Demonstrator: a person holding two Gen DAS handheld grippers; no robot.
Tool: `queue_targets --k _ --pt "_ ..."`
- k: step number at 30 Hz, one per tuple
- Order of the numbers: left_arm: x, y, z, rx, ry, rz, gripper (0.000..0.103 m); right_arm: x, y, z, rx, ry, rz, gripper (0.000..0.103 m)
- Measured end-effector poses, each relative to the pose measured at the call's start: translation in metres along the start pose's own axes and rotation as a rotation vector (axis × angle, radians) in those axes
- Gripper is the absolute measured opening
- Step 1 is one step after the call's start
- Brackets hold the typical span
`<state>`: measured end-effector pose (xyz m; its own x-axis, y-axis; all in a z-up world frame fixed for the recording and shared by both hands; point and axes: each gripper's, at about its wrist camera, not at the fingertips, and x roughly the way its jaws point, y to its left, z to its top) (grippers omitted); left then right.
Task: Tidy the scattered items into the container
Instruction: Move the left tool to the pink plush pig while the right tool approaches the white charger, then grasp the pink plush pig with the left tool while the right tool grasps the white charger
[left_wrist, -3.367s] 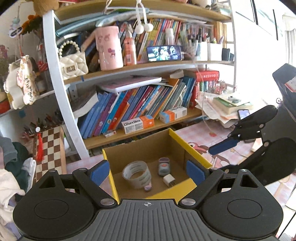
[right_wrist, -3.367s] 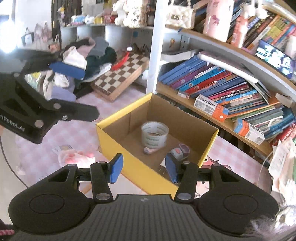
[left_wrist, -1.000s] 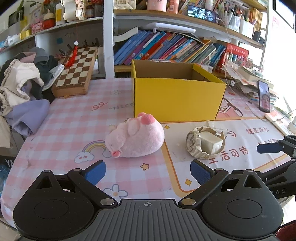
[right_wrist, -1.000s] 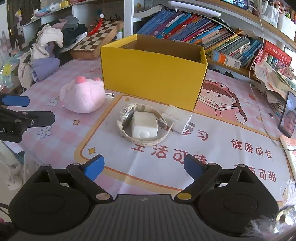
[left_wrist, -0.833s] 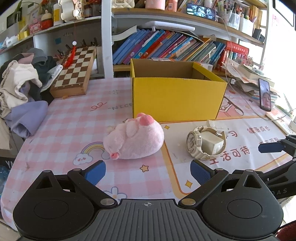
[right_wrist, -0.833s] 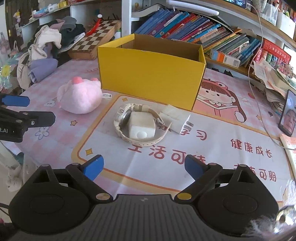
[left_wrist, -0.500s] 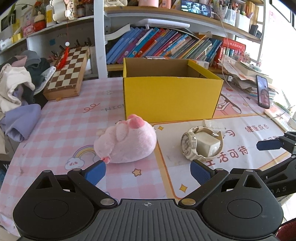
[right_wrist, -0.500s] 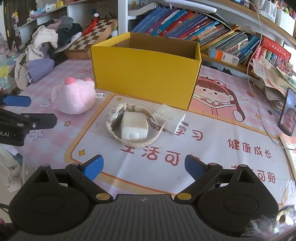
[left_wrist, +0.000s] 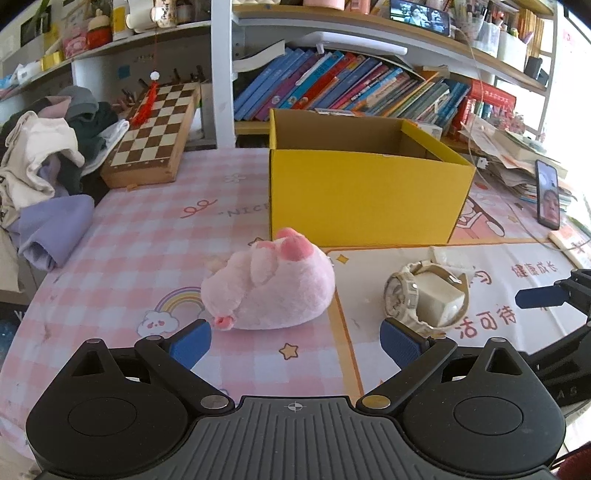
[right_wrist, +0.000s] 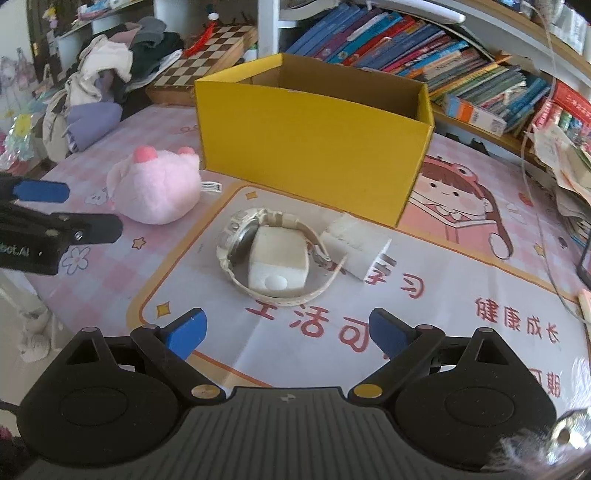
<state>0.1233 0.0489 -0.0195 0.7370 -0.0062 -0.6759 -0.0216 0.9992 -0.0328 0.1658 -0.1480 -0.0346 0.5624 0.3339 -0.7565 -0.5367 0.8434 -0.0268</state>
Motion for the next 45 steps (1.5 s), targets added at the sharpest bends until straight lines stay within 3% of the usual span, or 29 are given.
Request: queue_targets --k 26,38,41,42,45 --pt "0.047 0.016 0.032 0.033 0.001 0.051 0.1 0.02 -0.007 0.03 0.009 -0.019 0.045 0.093" --pt "0.078 0.021 0.038 -0.015 0.039 -0.022 0.1 0.033 -0.015 0.035 0.018 0.003 0.039 0.093" --pt "0.086 0.021 0.034 -0.031 0.078 -0.042 0.097 0.033 -0.023 0.035 0.045 0.003 0.04 0.093" --pt "0.088 0.021 0.033 -0.035 0.092 -0.047 0.09 0.034 -0.025 0.035 0.049 0.005 0.04 0.093" --pt "0.089 0.024 0.03 -0.045 0.103 -0.055 0.084 0.034 -0.029 0.035 0.056 0.003 0.038 0.093"
